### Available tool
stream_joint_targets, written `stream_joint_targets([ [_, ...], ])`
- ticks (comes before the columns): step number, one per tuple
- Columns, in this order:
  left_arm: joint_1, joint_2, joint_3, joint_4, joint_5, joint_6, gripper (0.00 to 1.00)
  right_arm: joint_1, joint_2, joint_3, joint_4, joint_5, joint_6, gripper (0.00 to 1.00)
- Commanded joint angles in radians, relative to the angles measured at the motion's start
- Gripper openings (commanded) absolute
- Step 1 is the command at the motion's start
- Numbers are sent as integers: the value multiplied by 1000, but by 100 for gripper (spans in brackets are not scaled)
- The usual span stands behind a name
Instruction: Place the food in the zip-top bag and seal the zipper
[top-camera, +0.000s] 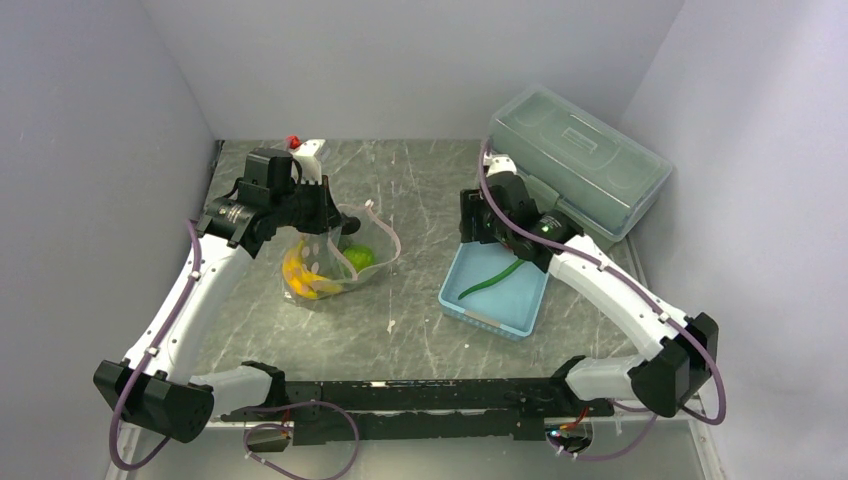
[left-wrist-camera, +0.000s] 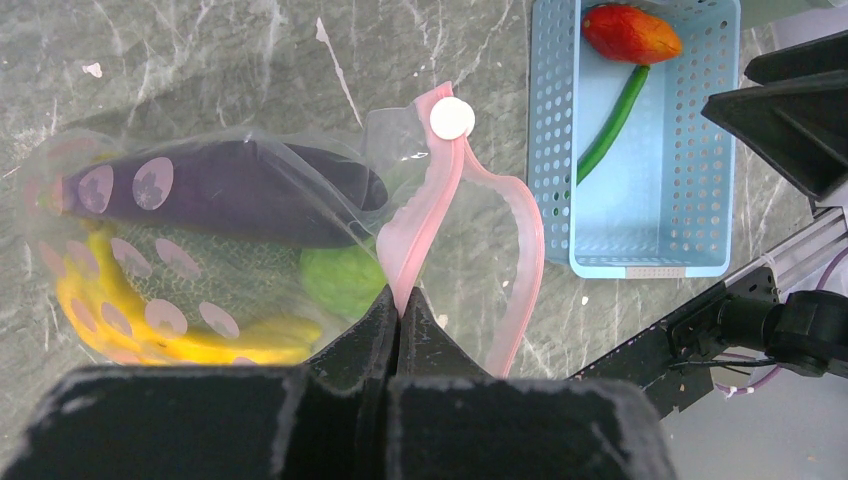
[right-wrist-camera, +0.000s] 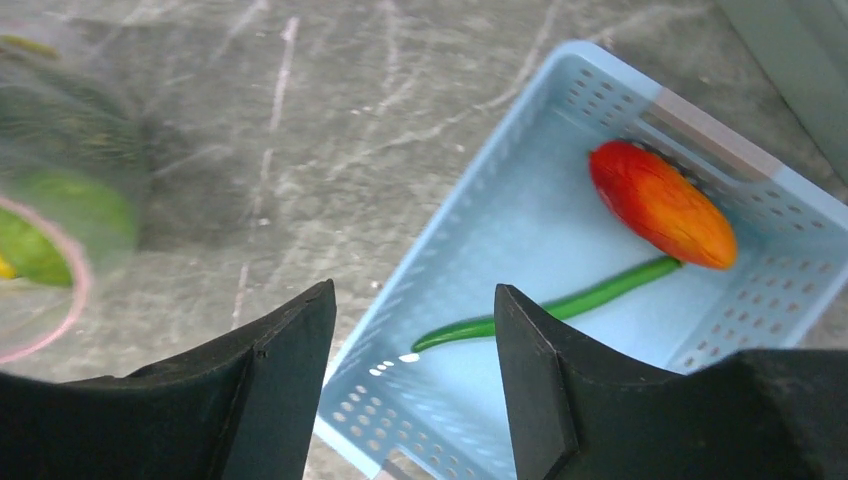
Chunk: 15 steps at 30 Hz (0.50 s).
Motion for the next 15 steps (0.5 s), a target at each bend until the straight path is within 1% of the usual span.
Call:
stream_joint_targets([
  [1,-3,-5,5,37,-3,9,0,-56,-18,-48,-9,73,-14,66],
  [3,-4,-5,4,38,-3,9,0,-90,-6,-70,-14,96,-17,70],
  [6,-4,-6,3,38,-3,9,0,-144,13,-107,2,100,-26,73],
  [7,-5,-6,4,38,-3,9,0,-157,23,-117,6,97,-26,76],
  [11,-5,-6,5,38,-2,10,0,-188,65,-147,29,117,-36,79],
  [12,-5,-6,4,38,-1,10,0,-194,73,-154,38,129,-37,83],
  [15,-5,-6,3,38,-1,11,0,-215,93,-171,67,130,-48,88],
])
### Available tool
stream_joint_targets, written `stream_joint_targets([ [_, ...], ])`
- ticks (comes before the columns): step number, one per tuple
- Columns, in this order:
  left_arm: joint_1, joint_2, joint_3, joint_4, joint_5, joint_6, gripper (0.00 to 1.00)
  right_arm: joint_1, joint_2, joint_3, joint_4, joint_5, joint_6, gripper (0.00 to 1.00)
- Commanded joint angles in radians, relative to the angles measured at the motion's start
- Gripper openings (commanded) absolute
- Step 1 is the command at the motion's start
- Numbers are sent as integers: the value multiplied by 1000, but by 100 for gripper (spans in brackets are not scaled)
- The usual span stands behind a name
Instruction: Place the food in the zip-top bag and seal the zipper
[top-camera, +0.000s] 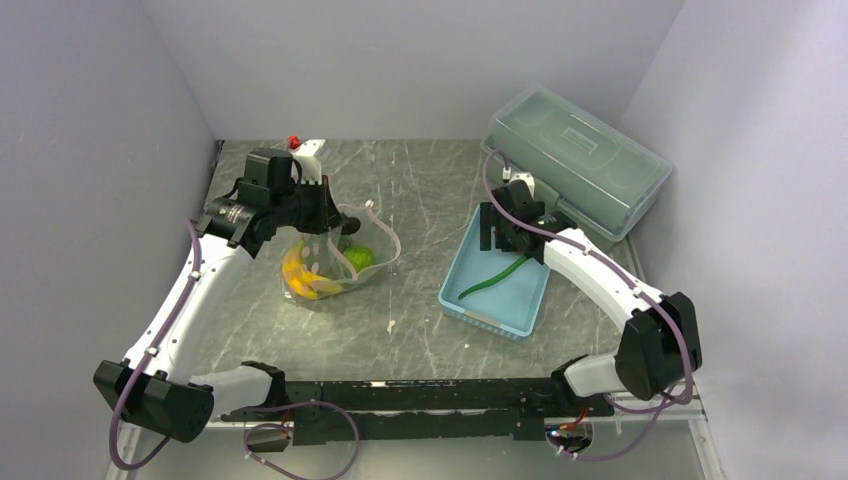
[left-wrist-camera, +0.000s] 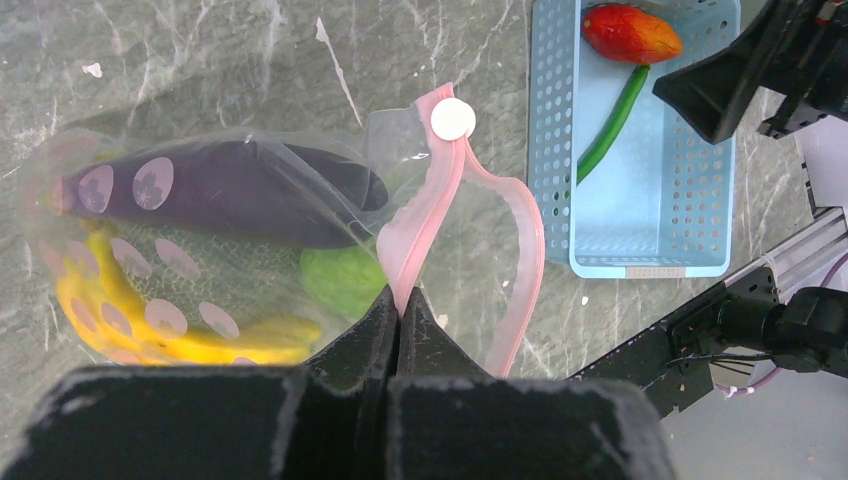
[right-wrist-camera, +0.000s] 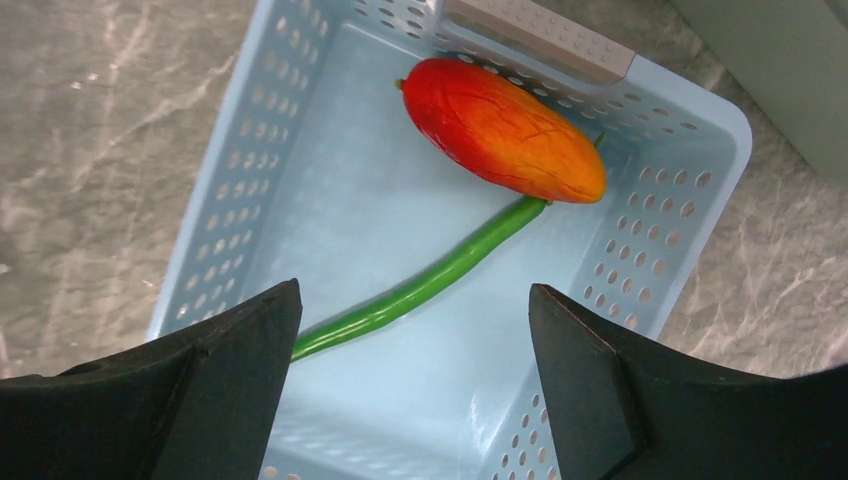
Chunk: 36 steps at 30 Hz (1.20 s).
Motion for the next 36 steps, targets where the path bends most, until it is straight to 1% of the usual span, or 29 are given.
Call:
stream_joint_targets([
  [1,-5,-6,3,38,-1,11,0,-30,22,-18,72,28,-29,89],
  [4,-5,-6,4,38,-1,11,0,-56,54,-16,92,20,-41,93],
  [16,-5,-11,4,38,0,9,0,-128,222,50,146,62,-97,94],
  [20,-5,-9,4,38,5,10,0,-158,262,71,164,24,-111,94],
  [25,-5,-11,0,38,5,11,0,-174,308,90,177,5,-122,94],
  [29,-5,-14,-3,39,1,12,0,-177,341,96,184,-39,-130,94],
  [36,-5,-15,-1,38,3,12,0,-176,335,74,171,-134,-120,90],
])
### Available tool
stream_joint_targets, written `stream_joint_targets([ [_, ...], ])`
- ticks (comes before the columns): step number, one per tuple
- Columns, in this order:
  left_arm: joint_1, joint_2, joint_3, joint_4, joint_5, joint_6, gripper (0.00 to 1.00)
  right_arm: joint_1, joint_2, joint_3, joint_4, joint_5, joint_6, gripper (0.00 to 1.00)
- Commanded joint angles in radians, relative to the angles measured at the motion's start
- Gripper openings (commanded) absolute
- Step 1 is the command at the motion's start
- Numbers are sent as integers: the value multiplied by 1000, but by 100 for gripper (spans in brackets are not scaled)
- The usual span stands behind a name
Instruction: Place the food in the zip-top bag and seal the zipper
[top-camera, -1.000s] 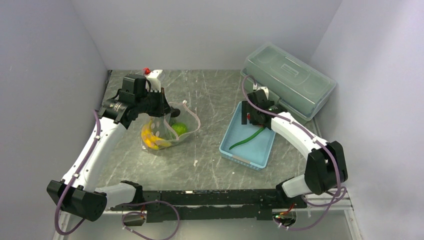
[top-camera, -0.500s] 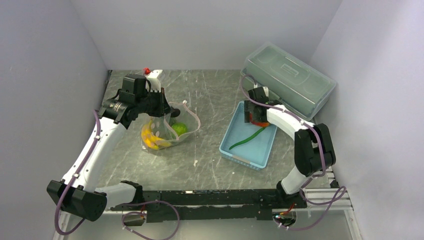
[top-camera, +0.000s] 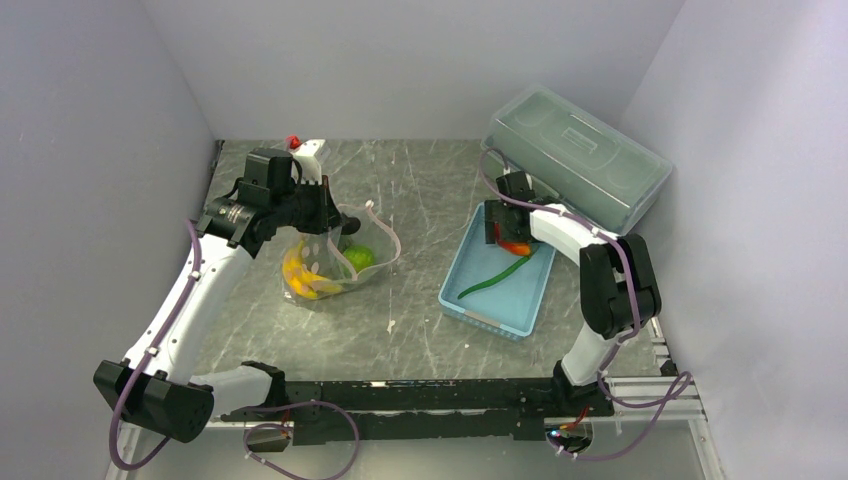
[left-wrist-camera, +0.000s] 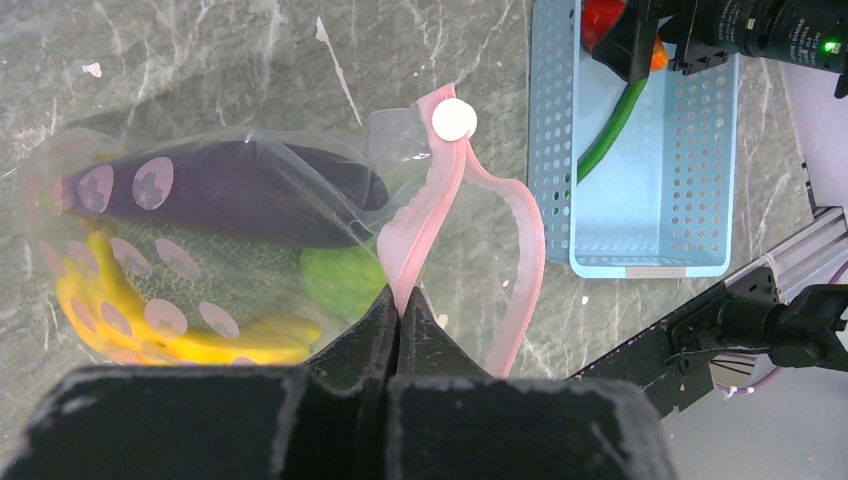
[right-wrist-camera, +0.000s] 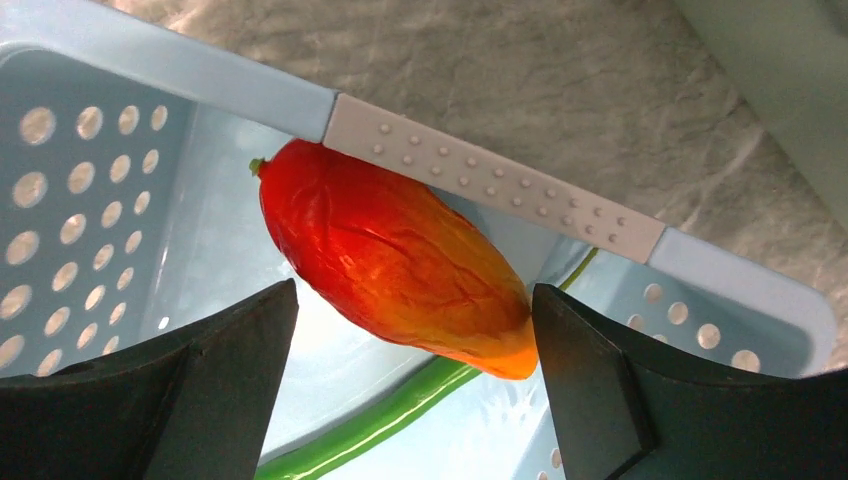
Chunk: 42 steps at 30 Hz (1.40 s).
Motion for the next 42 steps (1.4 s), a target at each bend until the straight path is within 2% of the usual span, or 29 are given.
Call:
stream_joint_targets([
  [1,-5,-14,0,38,5,12,0,-2,-26,12,15,-81,-4,89],
  [7,-5,-18,0,39,6,12,0,8,-40,1,2,-131,5,83],
  [13,-5,-18,1,38,6,12,0,20,-33,23,-24,-145,16,70],
  [19,-5,-21,1,39,7,12,0,28,-28,38,-50,-150,17,51],
  [24,-5,-21,1,39,8,12,0,33,-56,44,-75,-145,25,29],
  [26,-5,-21,1,39,7,12,0,36,-82,42,-83,-139,31,23],
  [35,-5,-23,0,39,4,11,0,65,-243,62,-154,-119,41,20],
  [42,-5,-20,0,38,0,10,0,123,-382,83,-159,-230,20,19],
])
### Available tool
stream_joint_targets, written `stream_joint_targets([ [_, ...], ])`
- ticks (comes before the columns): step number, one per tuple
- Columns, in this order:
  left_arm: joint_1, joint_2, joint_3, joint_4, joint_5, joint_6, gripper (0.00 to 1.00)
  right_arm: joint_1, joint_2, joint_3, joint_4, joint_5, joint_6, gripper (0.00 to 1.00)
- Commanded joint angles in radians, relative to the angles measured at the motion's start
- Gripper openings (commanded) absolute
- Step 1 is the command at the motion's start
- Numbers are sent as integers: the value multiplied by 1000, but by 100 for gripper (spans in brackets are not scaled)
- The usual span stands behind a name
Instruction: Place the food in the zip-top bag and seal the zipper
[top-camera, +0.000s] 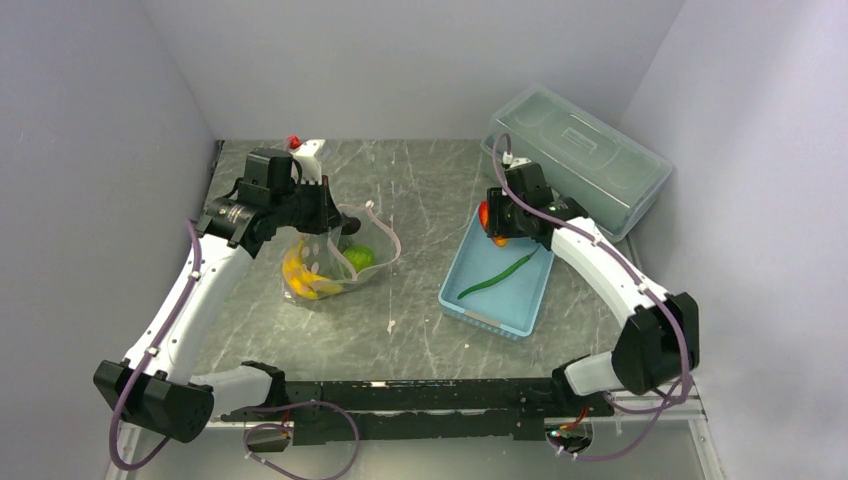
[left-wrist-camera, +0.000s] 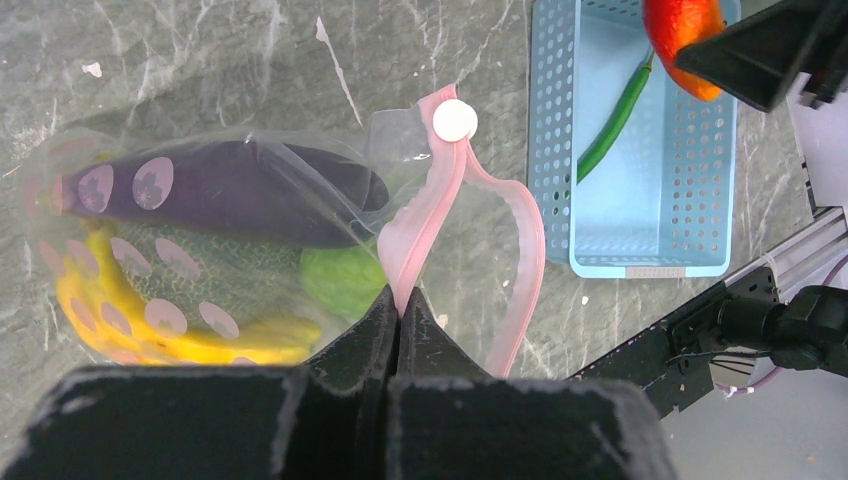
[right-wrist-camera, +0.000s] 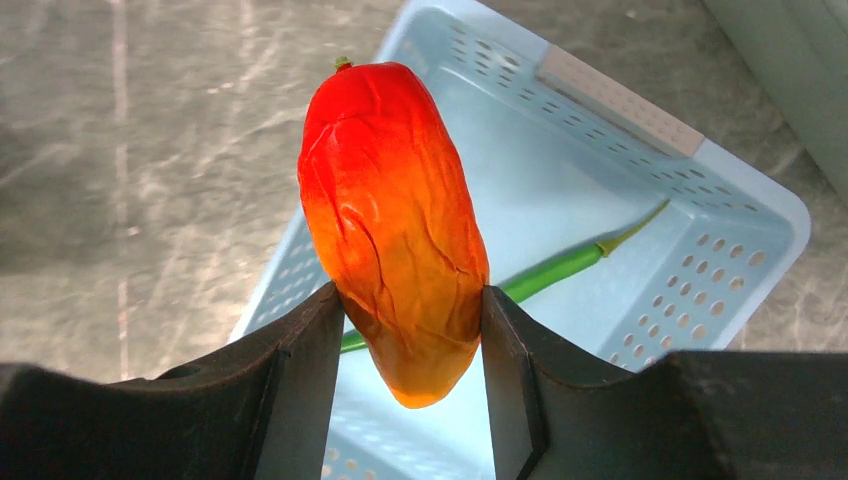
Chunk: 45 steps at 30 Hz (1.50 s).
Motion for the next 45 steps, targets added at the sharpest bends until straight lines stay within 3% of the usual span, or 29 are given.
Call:
stream_joint_targets([
  [1,-5,-20,0,38,-1,10,0,59,-103,60,-10,-76,-14,20],
  [14,-5,-21,0,39,0,11,0,305,-165,176,0,-272,-82,18],
  [25,-5,-25,-1,42,13,9,0,450,-34,327,3,-327,-124,18],
  [45,-5,-34,-1,44,18,7,0,500,273,548,-42,-374,-165,19],
])
